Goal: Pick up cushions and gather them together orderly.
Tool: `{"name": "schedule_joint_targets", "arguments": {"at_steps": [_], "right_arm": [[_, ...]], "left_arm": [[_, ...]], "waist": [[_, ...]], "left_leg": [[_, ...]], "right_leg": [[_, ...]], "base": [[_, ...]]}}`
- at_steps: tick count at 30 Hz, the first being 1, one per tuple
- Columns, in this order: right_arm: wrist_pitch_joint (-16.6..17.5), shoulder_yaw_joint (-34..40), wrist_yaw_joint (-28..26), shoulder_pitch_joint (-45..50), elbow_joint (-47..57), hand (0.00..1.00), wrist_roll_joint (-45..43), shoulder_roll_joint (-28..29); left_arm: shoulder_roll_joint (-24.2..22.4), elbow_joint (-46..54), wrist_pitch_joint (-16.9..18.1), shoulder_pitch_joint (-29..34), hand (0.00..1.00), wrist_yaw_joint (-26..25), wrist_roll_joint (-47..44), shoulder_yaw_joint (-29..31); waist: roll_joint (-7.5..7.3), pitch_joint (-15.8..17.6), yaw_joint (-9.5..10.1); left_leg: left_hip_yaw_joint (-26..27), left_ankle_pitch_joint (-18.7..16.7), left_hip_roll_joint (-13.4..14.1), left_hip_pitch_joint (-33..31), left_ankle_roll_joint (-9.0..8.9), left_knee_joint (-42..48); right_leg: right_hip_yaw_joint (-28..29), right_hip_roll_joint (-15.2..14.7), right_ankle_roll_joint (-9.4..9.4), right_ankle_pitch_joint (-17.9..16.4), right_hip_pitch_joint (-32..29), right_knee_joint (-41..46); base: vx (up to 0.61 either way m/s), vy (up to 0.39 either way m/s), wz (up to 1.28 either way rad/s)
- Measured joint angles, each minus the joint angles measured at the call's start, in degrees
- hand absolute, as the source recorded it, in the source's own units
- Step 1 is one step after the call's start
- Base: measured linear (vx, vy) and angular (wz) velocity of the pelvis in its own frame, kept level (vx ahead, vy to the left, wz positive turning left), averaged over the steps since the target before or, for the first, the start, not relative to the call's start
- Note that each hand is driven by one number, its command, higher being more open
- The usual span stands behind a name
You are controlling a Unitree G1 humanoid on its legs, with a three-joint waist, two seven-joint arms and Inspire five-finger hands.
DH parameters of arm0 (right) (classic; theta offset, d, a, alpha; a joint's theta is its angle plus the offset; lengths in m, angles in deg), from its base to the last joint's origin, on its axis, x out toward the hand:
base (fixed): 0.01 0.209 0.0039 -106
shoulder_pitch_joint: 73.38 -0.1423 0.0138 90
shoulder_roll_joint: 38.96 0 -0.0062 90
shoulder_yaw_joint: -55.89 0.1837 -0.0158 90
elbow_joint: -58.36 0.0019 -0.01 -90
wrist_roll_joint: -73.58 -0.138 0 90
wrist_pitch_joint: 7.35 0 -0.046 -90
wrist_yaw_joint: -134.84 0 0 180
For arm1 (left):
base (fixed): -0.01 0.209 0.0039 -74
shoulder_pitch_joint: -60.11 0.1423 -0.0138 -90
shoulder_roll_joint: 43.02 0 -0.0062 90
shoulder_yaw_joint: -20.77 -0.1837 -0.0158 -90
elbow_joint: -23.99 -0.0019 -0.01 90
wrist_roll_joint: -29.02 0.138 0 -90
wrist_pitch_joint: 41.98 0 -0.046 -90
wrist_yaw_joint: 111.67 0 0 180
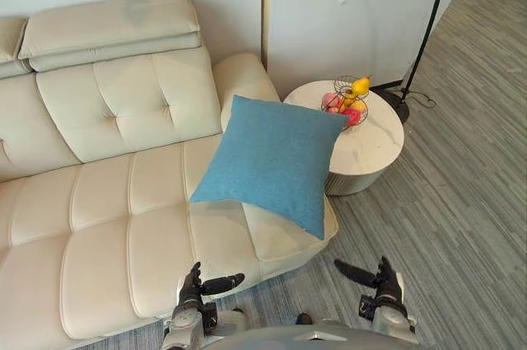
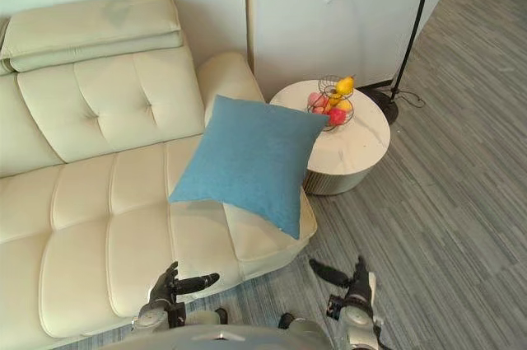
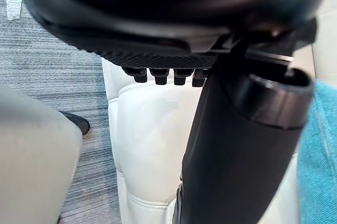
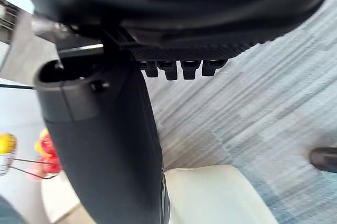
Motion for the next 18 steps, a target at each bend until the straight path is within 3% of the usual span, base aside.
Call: {"name": "schedule_joint_targets", "arguments": {"at_steps": [5,12,18], "right_arm": [[0.7,0.0,-0.2,-0.2,8.8,1.00,0.6,-0.7],[2.0,1.3,-1.2,-1.8,14.7,1.00,-0.2,-2.4],[2.0,-2.2,-2.6,-3.5,15.0,1.00,-0.5,-4.0]], "left_arm": [[3.0,5.2,0.0,0.6,1.00,0.2,0.1,1.8],[5.9,16.4,0.0,0.6,1.00,-3.5,-2.1,11.3],[6.0,21.1,0.0,0.4,1.00,-5.9,-3.3,11.7]], "waist": [[-0.48,-0.5,-0.14],[-0.04,-0.7,-0.30],[0.79,-1.2,-0.39]], "left_leg": [[0.2,1.1,-0.9,1.1,0.44,-2.0],[0.2,3.8,-1.2,2.0,1.07,-6.0],[0.2,5.9,-1.3,1.8,1.68,-8.9]], "right_leg": [[0.1,-0.3,0.46,2.0,2.1,-4.1],[0.0,-0.2,0.10,4.3,2.3,-6.8],[0.3,0.1,-0.34,6.6,1.5,-8.7]], "base": [[0.03,0.065,0.00],[-0.05,0.018,0.01],[-0.10,0.025,-0.02]]}}
